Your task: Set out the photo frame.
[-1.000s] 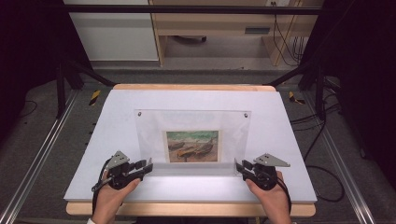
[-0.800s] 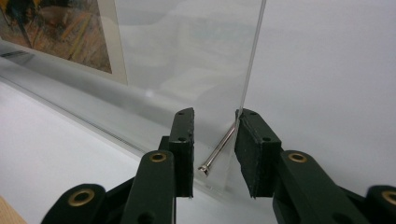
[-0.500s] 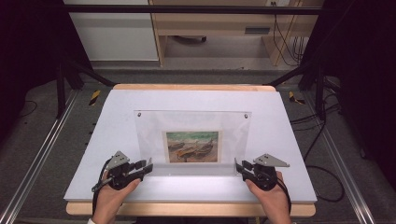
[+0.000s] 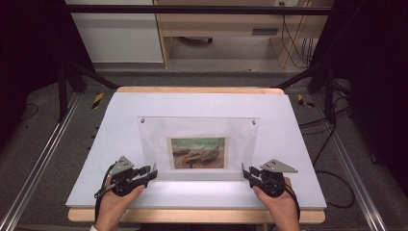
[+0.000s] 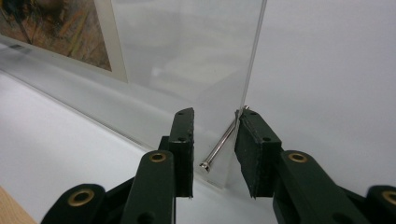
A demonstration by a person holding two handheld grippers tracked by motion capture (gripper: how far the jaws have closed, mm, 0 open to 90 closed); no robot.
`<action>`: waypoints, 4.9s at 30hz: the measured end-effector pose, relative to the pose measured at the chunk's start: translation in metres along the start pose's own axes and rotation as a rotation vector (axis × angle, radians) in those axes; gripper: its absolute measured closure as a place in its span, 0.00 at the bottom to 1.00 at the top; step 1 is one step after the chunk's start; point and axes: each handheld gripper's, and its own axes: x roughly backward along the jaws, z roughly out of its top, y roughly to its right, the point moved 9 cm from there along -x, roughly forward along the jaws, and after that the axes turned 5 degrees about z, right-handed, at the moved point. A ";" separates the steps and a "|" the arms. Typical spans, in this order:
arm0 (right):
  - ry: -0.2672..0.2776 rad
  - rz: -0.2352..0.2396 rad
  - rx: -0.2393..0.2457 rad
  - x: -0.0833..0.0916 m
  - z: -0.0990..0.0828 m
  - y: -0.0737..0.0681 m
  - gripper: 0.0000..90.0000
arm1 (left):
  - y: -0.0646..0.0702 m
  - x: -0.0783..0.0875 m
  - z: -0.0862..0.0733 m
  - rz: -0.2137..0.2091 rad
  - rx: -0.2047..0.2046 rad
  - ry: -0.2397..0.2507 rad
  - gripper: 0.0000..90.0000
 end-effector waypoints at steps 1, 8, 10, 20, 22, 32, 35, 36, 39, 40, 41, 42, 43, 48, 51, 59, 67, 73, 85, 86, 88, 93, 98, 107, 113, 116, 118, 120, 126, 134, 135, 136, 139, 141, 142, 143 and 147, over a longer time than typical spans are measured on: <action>-0.003 0.001 0.005 0.000 -0.001 0.000 0.76 | 0.001 0.000 -0.001 0.001 -0.003 -0.004 0.64; -0.017 -0.006 0.013 0.000 -0.003 -0.002 0.75 | 0.002 0.000 -0.002 0.007 -0.016 -0.012 0.63; -0.018 -0.005 0.013 0.000 -0.004 -0.002 0.75 | 0.002 0.000 -0.002 0.006 -0.016 -0.014 0.63; -0.019 -0.003 0.024 0.000 -0.003 -0.002 0.74 | 0.001 0.000 -0.003 0.004 -0.010 -0.019 0.63; -0.019 -0.001 0.025 0.000 -0.003 -0.002 0.73 | 0.002 -0.001 -0.003 0.003 -0.010 -0.019 0.63; -0.014 0.005 0.036 -0.004 -0.001 -0.006 0.55 | 0.001 0.000 0.000 -0.007 0.011 0.000 0.58; -0.007 -0.001 0.037 -0.004 0.000 -0.007 0.47 | 0.001 0.000 0.002 -0.005 0.021 0.006 0.45; 0.001 -0.003 0.045 -0.005 0.002 -0.007 0.39 | 0.001 0.000 0.002 -0.006 0.024 0.007 0.41; 0.007 -0.010 0.067 -0.006 0.005 -0.008 0.30 | 0.002 -0.001 0.004 -0.008 0.034 0.019 0.32; 0.012 -0.010 0.067 -0.006 0.006 -0.009 0.27 | 0.002 -0.001 0.005 -0.005 0.029 0.021 0.30; 0.014 -0.012 0.065 -0.006 0.007 -0.009 0.26 | 0.002 -0.001 0.006 0.001 0.026 0.028 0.28; 0.020 -0.016 0.075 -0.006 0.008 -0.009 0.24 | 0.002 -0.001 0.006 0.003 0.025 0.031 0.27; 0.020 -0.016 0.075 -0.006 0.008 -0.009 0.24 | 0.002 -0.001 0.006 0.003 0.025 0.031 0.25; 0.040 -0.028 0.089 -0.006 0.011 -0.009 0.14 | 0.002 0.000 0.009 0.006 0.015 0.045 0.18; 0.045 -0.030 0.088 -0.006 0.012 -0.009 0.12 | 0.002 0.000 0.012 0.022 0.007 0.053 0.10; 0.053 -0.048 0.109 -0.006 0.014 -0.011 0.06 | -0.002 0.001 0.016 0.065 0.014 0.070 0.03; 0.059 -0.059 0.118 -0.004 0.016 -0.010 0.06 | -0.005 0.003 0.018 0.073 0.015 0.079 0.03; 0.074 -0.070 0.129 -0.001 0.019 -0.011 0.06 | -0.004 0.005 0.019 0.063 0.003 0.088 0.03; 0.106 -0.089 0.130 0.007 0.025 -0.008 0.07 | -0.004 0.020 0.024 0.052 -0.026 0.122 0.05; 0.104 -0.090 0.131 0.007 0.025 -0.008 0.08 | -0.005 0.021 0.024 0.048 -0.020 0.125 0.05; 0.107 -0.091 0.127 0.008 0.025 -0.008 0.08 | -0.005 0.023 0.025 0.046 -0.018 0.128 0.05; 0.114 -0.098 0.127 0.011 0.026 -0.005 0.08 | -0.007 0.029 0.026 0.050 -0.033 0.138 0.04; 0.119 -0.103 0.122 0.016 0.026 -0.003 0.08 | -0.010 0.033 0.027 0.052 -0.044 0.143 0.04; 0.123 -0.116 0.119 0.024 0.022 0.001 0.08 | -0.018 0.041 0.026 0.082 -0.076 0.151 0.03; 0.117 -0.128 0.122 0.029 0.016 0.004 0.08 | -0.025 0.047 0.025 0.097 -0.091 0.164 0.03; 0.117 -0.137 0.120 0.032 0.014 0.007 0.08 | -0.028 0.049 0.025 0.119 -0.117 0.163 0.04; 0.118 -0.144 0.119 0.034 0.013 0.009 0.08 | -0.029 0.050 0.025 0.127 -0.122 0.168 0.04; 0.121 -0.148 0.115 0.037 0.012 0.011 0.08 | -0.030 0.051 0.025 0.132 -0.125 0.169 0.04; 0.127 -0.161 0.102 0.044 0.008 0.016 0.08 | -0.036 0.055 0.024 0.152 -0.128 0.172 0.05; 0.111 -0.175 0.094 0.051 0.001 0.023 0.09 | -0.043 0.058 0.019 0.190 -0.146 0.148 0.05; 0.111 -0.177 0.093 0.052 0.000 0.024 0.09 | -0.045 0.058 0.019 0.197 -0.145 0.147 0.05; 0.109 -0.188 0.085 0.053 -0.001 0.028 0.09 | -0.048 0.059 0.018 0.205 -0.136 0.148 0.05; 0.107 -0.203 0.080 0.054 -0.003 0.033 0.09 | -0.053 0.060 0.017 0.224 -0.131 0.142 0.05; 0.112 -0.210 0.067 0.055 -0.003 0.036 0.09 | -0.055 0.060 0.017 0.230 -0.128 0.142 0.05; 0.112 -0.214 0.071 0.055 -0.003 0.038 0.09 | -0.059 0.060 0.016 0.240 -0.123 0.136 0.05; 0.112 -0.214 0.071 0.055 -0.003 0.038 0.09 | -0.059 0.060 0.016 0.240 -0.123 0.136 0.05; 0.111 -0.231 0.057 0.056 -0.003 0.044 0.09 | -0.071 0.058 0.013 0.273 -0.112 0.117 0.05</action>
